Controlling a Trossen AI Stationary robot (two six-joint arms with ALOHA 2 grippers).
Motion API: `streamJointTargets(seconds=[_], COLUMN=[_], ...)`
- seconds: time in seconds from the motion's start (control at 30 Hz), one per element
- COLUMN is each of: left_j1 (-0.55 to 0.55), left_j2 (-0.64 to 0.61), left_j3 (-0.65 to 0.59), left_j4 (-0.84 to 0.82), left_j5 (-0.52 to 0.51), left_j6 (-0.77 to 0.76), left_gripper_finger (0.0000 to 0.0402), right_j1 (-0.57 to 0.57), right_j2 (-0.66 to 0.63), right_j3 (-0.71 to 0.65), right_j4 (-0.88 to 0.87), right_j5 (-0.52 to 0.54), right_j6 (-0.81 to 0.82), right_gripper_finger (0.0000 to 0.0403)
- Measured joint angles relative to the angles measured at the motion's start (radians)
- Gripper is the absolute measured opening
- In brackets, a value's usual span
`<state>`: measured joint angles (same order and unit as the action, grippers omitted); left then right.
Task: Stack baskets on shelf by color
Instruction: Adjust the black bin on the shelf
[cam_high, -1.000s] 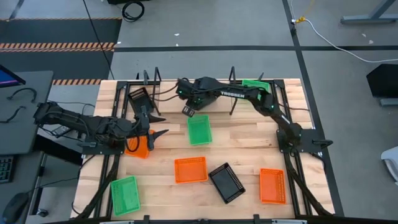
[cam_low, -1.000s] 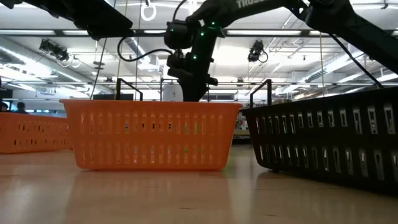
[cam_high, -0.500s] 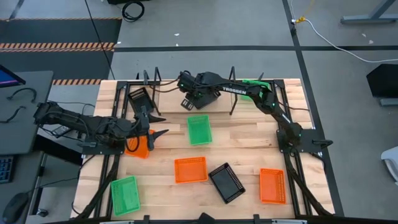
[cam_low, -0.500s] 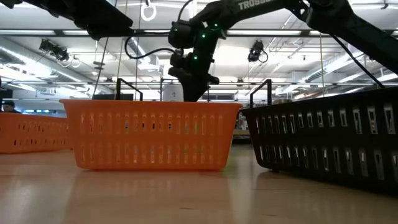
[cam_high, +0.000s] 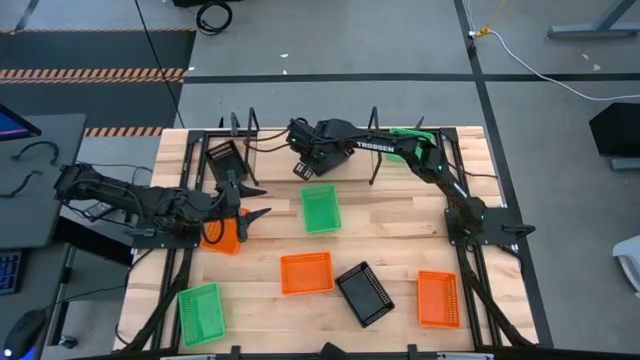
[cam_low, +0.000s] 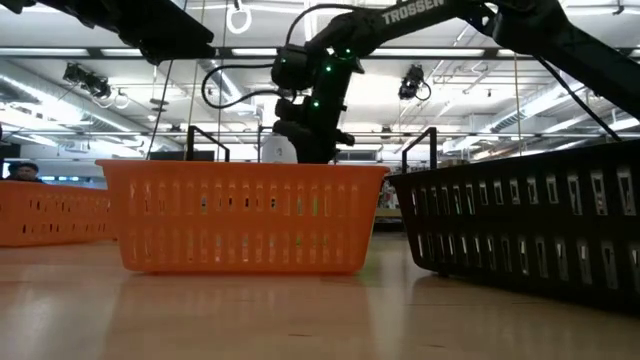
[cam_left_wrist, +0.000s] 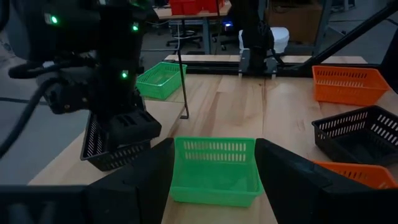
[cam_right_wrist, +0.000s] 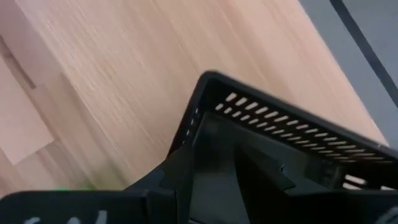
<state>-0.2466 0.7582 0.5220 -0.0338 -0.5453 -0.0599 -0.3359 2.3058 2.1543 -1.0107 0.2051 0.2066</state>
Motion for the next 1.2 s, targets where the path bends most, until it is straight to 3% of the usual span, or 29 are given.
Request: streamJointTargets(seconds=[0.3,0.47,0.73,0.9,1.0,1.2], left_j1=[0.000,0.000,0.000,0.000,0.000,0.000], left_j2=[0.000,0.000,-0.001,-0.001,-0.001,-0.001], left_j3=[0.000,0.000,0.000,0.000,0.000,0.000], left_j4=[0.000,-0.006,-0.017,-0.016,-0.016,-0.016], left_j5=[0.000,0.000,0.000,0.000,0.000,0.000], left_j6=[0.000,-0.002,-0.007,-0.008,-0.008,-0.008], left_gripper_finger=[0.0231,0.0231,0.0231,0.0231,0.0231,0.0231], right_j1=[0.000,0.009,0.052,0.061,0.059,0.063], right_j2=[0.000,-0.002,-0.002,-0.013,-0.029,-0.049], right_j3=[-0.022,-0.019,-0.019,0.011,0.055,0.081], right_j4=[0.003,-0.037,-0.190,-0.199,-0.188,-0.093], right_j5=[0.006,-0.047,0.092,0.266,0.228,0.012], right_j6=[-0.025,-0.114,-0.307,-0.286,-0.237,-0.169], right_gripper_finger=[0.0122,0.0122,0.0129,0.0139,0.0143,0.0176])
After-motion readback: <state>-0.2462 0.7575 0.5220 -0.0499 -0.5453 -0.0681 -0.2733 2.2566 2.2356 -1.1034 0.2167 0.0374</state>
